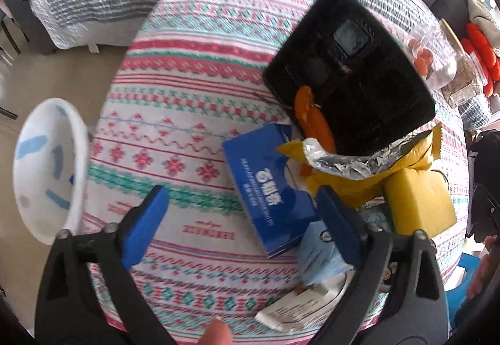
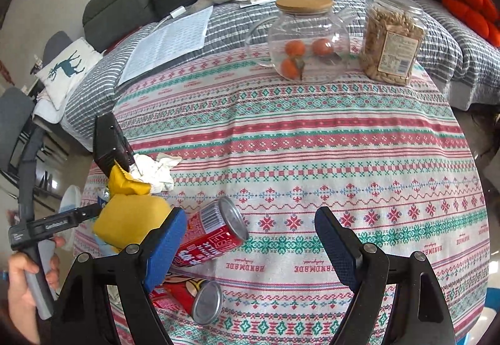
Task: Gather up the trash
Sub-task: 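Reach the left tool to the blue biscuit box and grasp it, then carry the blue biscuit box over the wastebasket with the left tool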
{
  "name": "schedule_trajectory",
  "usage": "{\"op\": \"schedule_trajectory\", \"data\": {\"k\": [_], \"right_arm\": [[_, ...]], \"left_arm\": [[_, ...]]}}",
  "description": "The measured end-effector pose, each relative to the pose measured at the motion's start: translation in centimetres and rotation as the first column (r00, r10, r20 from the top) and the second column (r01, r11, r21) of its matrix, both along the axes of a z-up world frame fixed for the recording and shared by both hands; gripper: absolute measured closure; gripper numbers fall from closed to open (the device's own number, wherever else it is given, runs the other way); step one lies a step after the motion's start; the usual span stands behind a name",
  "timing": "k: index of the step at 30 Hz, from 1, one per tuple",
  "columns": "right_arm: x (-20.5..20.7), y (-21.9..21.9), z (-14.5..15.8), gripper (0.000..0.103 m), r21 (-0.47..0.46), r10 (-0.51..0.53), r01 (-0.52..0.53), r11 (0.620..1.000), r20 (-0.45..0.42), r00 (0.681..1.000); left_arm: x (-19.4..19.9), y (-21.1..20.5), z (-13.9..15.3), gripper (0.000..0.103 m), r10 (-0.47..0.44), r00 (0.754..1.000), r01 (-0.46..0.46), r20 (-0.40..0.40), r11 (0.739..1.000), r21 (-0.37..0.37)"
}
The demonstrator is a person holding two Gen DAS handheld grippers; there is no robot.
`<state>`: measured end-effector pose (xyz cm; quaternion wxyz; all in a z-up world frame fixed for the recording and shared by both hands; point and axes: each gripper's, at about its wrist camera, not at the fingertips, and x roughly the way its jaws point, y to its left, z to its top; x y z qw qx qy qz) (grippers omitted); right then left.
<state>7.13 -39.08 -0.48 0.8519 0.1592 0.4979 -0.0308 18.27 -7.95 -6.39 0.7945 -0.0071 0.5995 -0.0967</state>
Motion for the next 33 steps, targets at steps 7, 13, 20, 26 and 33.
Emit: {"op": "schedule_trajectory", "data": {"k": [7, 13, 20, 26, 33], "right_arm": [[0.0, -0.3, -0.5, 0.018, 0.000, -0.007, 0.007, 1.000, -0.026, 1.000], [0.1, -0.2, -0.9, 0.018, 0.012, -0.011, 0.011, 1.000, -0.043, 0.999], [0.7, 0.9, -1.5, 0.018, 0.005, 0.020, -0.019, 1.000, -0.068, 0.997], [1.1, 2.3, -0.8, 0.018, 0.017, 0.043, -0.043, 0.999, -0.046, 0.998], [2.2, 6.4, 0.1, 0.018, 0.026, 0.127, -0.126, 0.992, -0.032, 0.991]], "left_arm": [[0.5, -0.8, -1.0, 0.045, 0.033, 0.999, -0.033, -0.012, 0.999, 0.001], [0.8, -1.6, -1.8, 0.059, 0.026, 1.000, -0.025, -0.007, 0.999, 0.024], [0.0, -1.2, -0.5, 0.059, 0.010, 1.000, -0.011, 0.024, 0.999, 0.030], [-1.1, 0.8, 0.8, 0.059, 0.012, 0.999, -0.013, 0.053, 1.000, 0.023], [-1.8, 4.1, 1.6, 0.059, 0.033, 0.996, -0.035, 0.079, 0.999, 0.029]]}}
